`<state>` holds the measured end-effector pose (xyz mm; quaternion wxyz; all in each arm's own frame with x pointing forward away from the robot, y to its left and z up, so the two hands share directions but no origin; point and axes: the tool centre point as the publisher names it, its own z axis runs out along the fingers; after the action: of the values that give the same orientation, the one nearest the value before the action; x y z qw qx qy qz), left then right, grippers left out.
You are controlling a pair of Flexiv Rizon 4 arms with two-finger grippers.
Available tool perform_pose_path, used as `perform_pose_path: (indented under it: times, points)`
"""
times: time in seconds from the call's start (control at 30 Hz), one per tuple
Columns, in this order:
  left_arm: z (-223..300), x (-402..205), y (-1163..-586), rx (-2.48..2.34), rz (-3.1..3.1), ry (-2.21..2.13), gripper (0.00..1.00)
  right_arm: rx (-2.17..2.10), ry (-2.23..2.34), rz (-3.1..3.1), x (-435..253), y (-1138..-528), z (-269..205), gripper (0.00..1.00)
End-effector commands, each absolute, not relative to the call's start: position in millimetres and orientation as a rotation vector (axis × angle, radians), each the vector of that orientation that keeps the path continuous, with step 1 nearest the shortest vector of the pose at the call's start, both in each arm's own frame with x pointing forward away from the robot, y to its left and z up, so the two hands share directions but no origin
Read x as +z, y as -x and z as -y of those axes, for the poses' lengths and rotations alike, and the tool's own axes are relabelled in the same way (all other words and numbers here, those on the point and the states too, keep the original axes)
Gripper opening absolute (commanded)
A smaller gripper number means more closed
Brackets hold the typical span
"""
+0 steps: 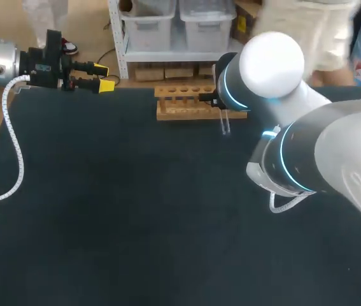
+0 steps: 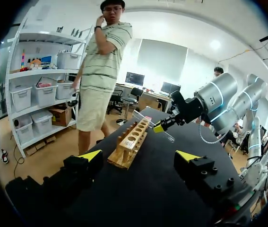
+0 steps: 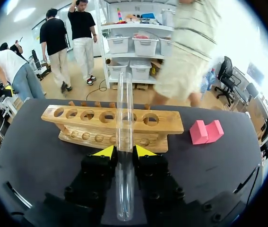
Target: Grasp the test tube, adjust it, and insert it.
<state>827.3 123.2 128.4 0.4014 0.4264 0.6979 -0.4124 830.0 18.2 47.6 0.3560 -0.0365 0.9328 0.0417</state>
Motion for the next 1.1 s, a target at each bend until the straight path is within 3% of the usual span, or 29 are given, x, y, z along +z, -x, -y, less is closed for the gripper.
perform_pose_path:
  times: [0.03,1.1]
  points:
    - [-124,127,-828,-1.043,-1.760,-1.079,1.00,0.119,0.100,-2.436,45,-835,-19,0.00]
    - [-124,127,-828,-1.043,-1.760,-1.079,1.00,0.119,0.146,-2.475,52,-839,-15,0.00]
